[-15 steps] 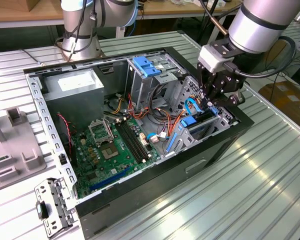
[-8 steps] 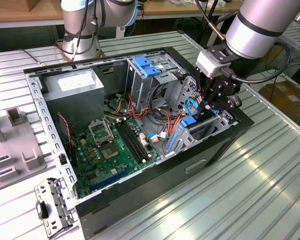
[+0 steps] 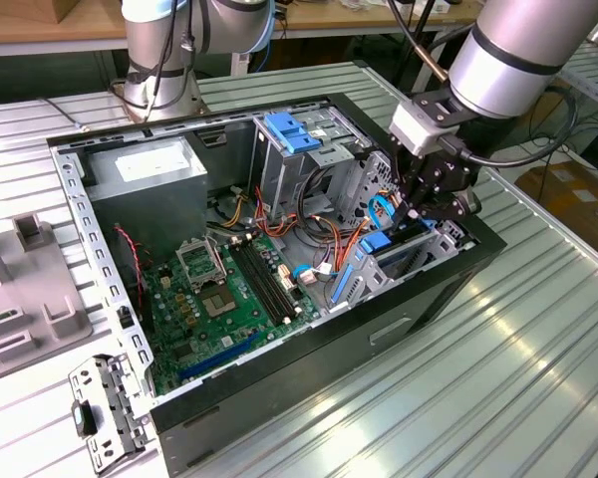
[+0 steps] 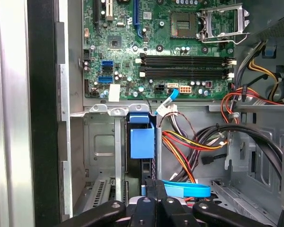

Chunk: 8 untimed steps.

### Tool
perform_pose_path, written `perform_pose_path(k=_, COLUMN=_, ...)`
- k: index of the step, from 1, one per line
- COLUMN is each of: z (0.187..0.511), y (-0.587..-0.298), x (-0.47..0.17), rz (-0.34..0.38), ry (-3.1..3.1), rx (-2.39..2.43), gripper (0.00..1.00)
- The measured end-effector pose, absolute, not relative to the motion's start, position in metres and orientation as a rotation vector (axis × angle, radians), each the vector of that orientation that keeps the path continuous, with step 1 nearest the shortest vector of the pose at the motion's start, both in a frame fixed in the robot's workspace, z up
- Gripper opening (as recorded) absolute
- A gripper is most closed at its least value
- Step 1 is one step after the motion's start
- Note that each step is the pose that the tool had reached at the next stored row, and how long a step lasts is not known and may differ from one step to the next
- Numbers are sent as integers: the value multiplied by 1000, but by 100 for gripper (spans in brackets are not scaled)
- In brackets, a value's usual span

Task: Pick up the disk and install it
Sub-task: 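Insert the second disk wire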

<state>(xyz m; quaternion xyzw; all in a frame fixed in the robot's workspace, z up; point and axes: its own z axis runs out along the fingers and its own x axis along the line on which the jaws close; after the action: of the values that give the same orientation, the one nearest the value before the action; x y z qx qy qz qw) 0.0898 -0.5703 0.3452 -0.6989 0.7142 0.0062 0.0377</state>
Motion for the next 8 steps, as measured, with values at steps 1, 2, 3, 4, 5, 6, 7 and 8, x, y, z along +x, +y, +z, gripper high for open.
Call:
perform_pose_path(k=1, z=348, y=-570, x=90, rz=20, ry=2191, rx=-2144, gripper=11)
perform_pose_path(k=2, z=350, y=-570, x=91, rz=19, ry=2191, rx=-2145, gripper=11)
perform_pose_path(k=3, z=352, y=-570, x=91, rz=20, ry=2191, rx=-2144, gripper=11)
perform_pose_path(k=4, z=353, y=-570, x=91, rz=20, ry=2191, rx=-2144, gripper=11)
perform_pose_path(k=5, z=354, y=-570, x=91, rz=20, ry=2191, rx=-2144, gripper=11)
perform_pose_path(k=6, z=356, y=-570, x=91, rz=21, ry=2191, rx=-2144, gripper=11)
perform_pose_path(k=7, z=357, y=-570, x=91, rz=21, ry=2190, rx=-2144, gripper=11)
perform_pose_path(k=8, z=359, y=-570, x=91, rz=22, ry=2190, rx=-2143, gripper=11)
